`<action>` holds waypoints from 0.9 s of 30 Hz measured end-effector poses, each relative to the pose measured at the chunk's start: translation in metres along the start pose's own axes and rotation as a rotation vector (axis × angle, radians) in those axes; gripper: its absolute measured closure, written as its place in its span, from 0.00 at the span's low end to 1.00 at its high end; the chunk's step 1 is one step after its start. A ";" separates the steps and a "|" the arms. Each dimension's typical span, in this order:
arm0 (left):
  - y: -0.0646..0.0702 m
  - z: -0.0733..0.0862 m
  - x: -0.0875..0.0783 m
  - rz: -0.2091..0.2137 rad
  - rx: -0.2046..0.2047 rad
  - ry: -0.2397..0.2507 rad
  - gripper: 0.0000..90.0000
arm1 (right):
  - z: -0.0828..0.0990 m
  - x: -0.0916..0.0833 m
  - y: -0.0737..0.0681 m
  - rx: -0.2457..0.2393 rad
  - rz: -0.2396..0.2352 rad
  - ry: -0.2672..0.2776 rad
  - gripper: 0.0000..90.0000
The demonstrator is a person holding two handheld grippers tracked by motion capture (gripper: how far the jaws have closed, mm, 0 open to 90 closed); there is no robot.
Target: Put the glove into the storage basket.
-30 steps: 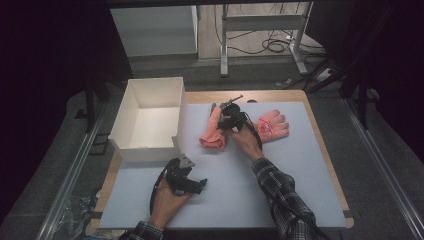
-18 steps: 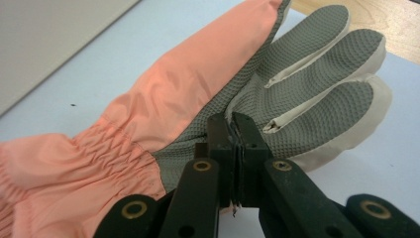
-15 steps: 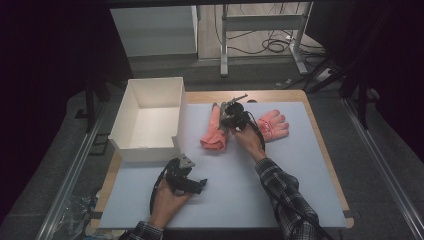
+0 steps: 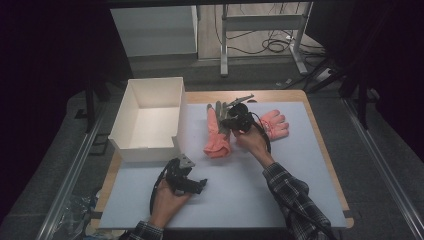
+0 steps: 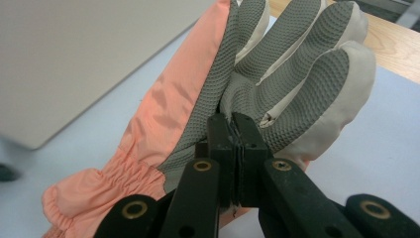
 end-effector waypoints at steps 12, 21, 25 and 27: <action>0.000 0.000 0.000 0.001 -0.001 0.003 0.02 | 0.014 -0.044 -0.027 0.004 -0.125 0.026 0.97; 0.000 0.000 0.000 0.000 0.001 0.003 0.02 | 0.045 -0.075 -0.044 -0.001 -0.134 0.026 0.97; 0.000 0.000 0.000 -0.001 -0.001 0.005 0.02 | 0.063 -0.085 -0.051 0.009 -0.147 0.025 0.97; 0.000 0.000 0.000 -0.001 -0.002 0.005 0.02 | 0.073 -0.088 -0.054 0.027 -0.149 0.025 0.97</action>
Point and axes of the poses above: each handheld gripper's, and its own axes: x roughly forward along the jaws, z roughly out of its underside, y roughly to its right, the point moved 7 cm from there along x, roughly forward along the jaws, and after that the axes turned 2 degrees about y, right-handed, at the moved point
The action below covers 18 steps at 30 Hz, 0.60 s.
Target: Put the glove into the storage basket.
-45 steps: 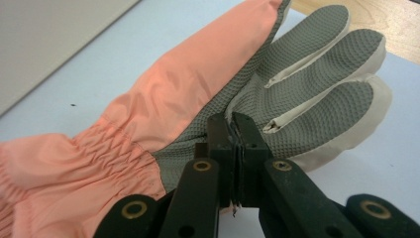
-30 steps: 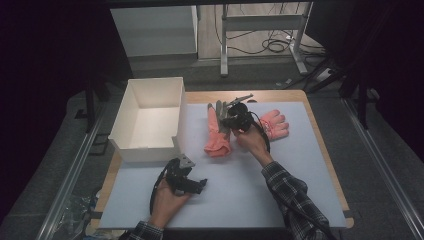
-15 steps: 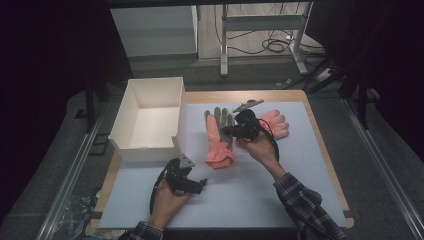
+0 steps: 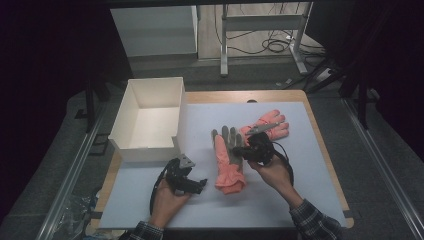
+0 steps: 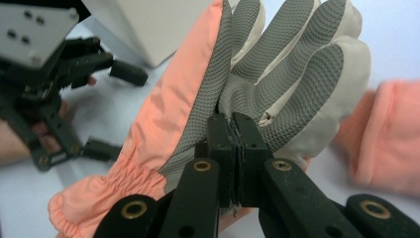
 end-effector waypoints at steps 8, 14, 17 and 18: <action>0.000 0.000 0.000 0.001 0.004 -0.003 0.02 | 0.036 0.001 0.006 0.060 0.011 -0.017 0.97; 0.000 0.000 0.000 0.001 0.001 -0.003 0.02 | 0.051 0.010 0.017 0.055 0.044 -0.032 0.84; 0.000 0.000 0.000 0.000 0.005 -0.004 0.02 | 0.047 0.004 0.018 0.035 0.059 -0.018 0.71; 0.000 0.000 0.000 0.000 0.005 -0.003 0.02 | 0.045 0.001 0.019 0.027 0.068 -0.013 0.68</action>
Point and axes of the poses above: each handheld gripper's, and its own axes: x roughly forward along the jaws, z roughly out of its underside, y roughly to its right, the point moved 7 cm from there along x, roughly forward along the jaws, and after that the axes turned 2 degrees about y, right-handed, at the moved point
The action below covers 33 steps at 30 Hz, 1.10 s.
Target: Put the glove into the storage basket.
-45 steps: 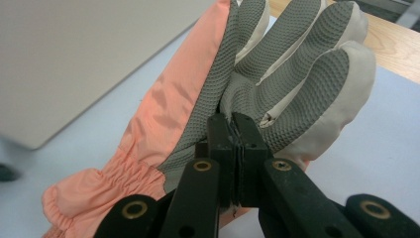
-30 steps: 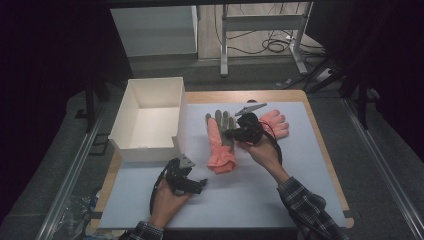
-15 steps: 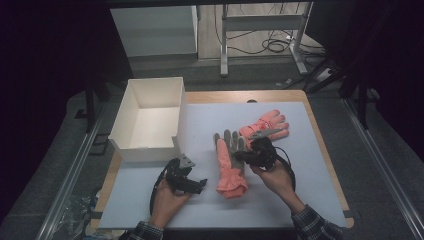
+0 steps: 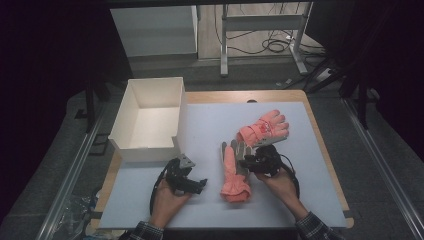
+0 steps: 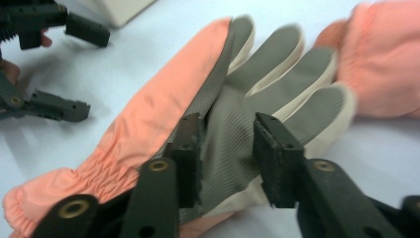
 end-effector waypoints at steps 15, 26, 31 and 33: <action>0.000 0.000 0.000 0.001 -0.003 0.000 0.02 | -0.028 -0.019 0.068 0.052 0.161 0.051 0.50; 0.000 0.000 0.000 0.001 -0.003 0.000 0.02 | -0.046 -0.010 0.130 0.132 0.315 0.067 0.51; 0.000 0.000 0.000 0.001 -0.003 0.000 0.02 | -0.049 0.003 0.151 0.164 0.364 0.059 0.43; 0.000 0.000 0.000 0.002 -0.003 0.000 0.02 | -0.050 0.009 0.155 0.173 0.373 0.053 0.41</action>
Point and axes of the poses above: each handheld gripper's, and its own axes: x roughly forward along the jaws, z roughly out of its underside, y roughly to its right, the point moved 7 cm from there along x, roughly forward along the jaws, and after that the axes turned 2 degrees about y, right-handed, at the moved point
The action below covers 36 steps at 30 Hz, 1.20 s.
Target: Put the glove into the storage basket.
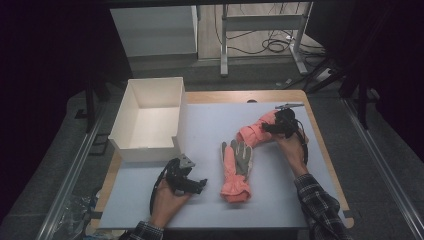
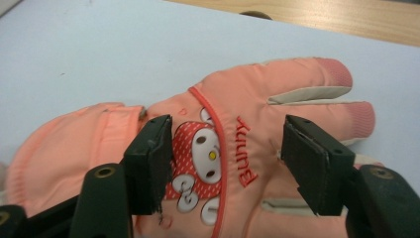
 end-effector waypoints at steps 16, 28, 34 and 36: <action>0.000 0.000 0.000 0.000 0.000 0.000 0.02 | 0.010 0.015 -0.001 0.038 -0.040 -0.022 0.94; 0.000 0.000 0.000 0.000 0.000 0.000 0.02 | -0.003 -0.005 0.003 0.017 -0.046 0.015 0.96; 0.000 0.000 0.000 0.000 0.000 0.000 0.02 | -0.012 -0.023 0.006 -0.008 -0.082 0.040 0.96; 0.000 0.000 0.000 0.000 0.000 0.000 0.02 | -0.013 -0.030 0.006 -0.025 -0.099 0.044 0.96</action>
Point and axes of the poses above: each handheld gripper's, and its own axes: x roughly forward along the jaws, z roughly out of its underside, y roughly to its right, the point moved 7 cm from there along x, roughly forward along the jaws, and after that the axes turned 2 degrees about y, right-handed, at the moved point
